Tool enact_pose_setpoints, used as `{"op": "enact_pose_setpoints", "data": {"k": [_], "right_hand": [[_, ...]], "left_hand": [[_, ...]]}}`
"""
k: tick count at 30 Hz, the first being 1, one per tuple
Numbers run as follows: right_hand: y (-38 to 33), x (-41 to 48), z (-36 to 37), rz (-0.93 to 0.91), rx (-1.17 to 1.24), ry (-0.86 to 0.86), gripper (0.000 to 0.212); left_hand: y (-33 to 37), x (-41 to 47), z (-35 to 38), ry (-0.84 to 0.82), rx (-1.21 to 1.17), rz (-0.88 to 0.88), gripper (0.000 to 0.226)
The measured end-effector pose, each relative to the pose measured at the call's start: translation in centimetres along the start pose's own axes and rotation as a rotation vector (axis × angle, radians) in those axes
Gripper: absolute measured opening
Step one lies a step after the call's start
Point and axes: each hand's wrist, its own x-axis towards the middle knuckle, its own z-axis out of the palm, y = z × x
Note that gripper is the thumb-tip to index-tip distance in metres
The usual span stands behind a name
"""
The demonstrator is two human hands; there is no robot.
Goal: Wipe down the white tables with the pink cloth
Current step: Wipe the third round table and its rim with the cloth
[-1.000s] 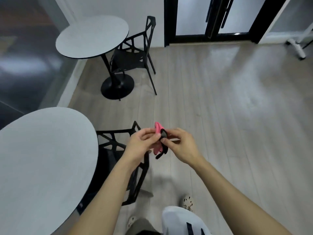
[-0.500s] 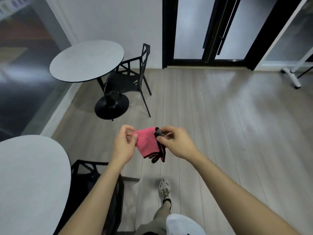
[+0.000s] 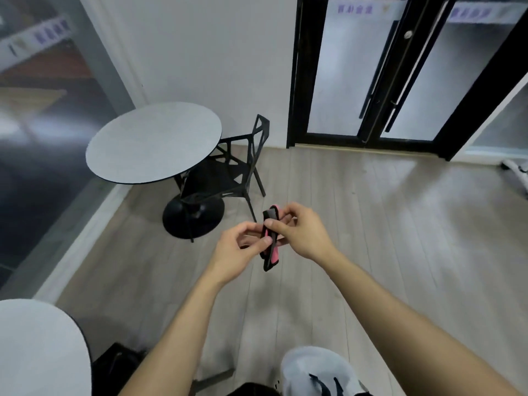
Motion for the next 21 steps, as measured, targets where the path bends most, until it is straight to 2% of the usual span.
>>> {"op": "enact_pose_setpoints", "data": {"k": [4,9,13,16,21], "right_hand": [[-1.1,6.9,2.3,-0.002,0.015,-0.083,0.025],[-2.6,16.5,6.2,-0.03,0.005,-0.234,0.026],[-4.7,24.0,11.0,-0.055,-0.003,-0.357,0.028],[-6.9,28.3,15.6,-0.115,-0.063,-0.47,0.033],[-9.7,34.5,22.5,-0.134,-0.204,-0.616,0.015]], "left_hand": [[-0.3,5.2,-3.4,0.137,0.061,-0.033,0.007],[-1.2,12.1,-8.3,0.299,0.18,-0.055,0.019],[-1.0,16.2,-13.7,0.409,0.085,-0.107,0.006],[-1.3,17.7,-18.1,0.485,0.028,-0.145,0.017],[-3.1,19.7,-26.5,0.553,-0.058,-0.246,0.03]]}}
